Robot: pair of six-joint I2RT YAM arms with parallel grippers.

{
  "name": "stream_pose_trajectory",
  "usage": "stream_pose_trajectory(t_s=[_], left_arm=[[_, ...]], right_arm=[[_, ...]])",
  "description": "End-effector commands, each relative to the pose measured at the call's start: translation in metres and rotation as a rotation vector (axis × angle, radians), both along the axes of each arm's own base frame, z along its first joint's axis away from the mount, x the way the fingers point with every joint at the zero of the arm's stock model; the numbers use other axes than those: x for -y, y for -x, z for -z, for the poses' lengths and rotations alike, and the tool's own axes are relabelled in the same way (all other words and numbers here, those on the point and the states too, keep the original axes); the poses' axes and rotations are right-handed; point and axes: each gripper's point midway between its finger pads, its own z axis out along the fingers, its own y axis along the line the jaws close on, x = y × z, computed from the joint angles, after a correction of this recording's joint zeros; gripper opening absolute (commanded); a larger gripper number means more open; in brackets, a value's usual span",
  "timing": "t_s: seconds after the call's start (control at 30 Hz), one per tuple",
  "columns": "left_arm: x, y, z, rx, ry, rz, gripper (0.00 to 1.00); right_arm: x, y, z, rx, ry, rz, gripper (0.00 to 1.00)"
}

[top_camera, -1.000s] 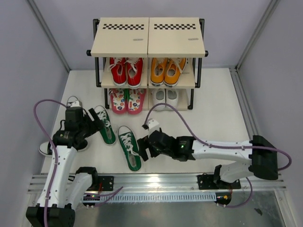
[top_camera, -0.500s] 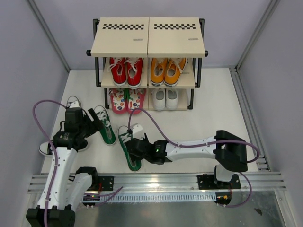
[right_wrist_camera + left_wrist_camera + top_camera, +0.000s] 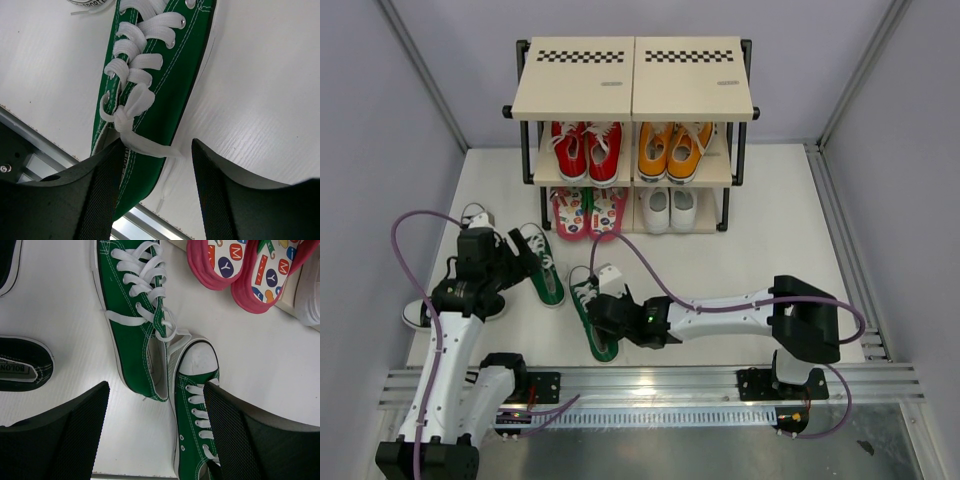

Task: Place and organize the shoes onto the shoe shelf
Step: Pick up the shoe at the center of the board.

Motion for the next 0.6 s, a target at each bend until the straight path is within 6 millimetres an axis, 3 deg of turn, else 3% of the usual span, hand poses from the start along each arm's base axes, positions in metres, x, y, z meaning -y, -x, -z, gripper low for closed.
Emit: stream_pose_trajectory(t_s=[0.0, 0.27, 0.57], left_arm=[[0.004, -0.003, -0.007, 0.047, 0.007, 0.024, 0.79], [0.005, -0.003, -0.008, 0.050, 0.011, 0.028, 0.79], [0.006, -0.003, -0.009, 0.057, 0.016, 0.037, 0.79]], right_arm=[[-0.008, -0.003, -0.006, 0.024, 0.005, 0.001, 0.60], [-0.014, -0.006, 0.005, 0.036, 0.064, 0.005, 0.58], [-0.005, -0.024, -0.001, 0.120, 0.099, 0.087, 0.42]])
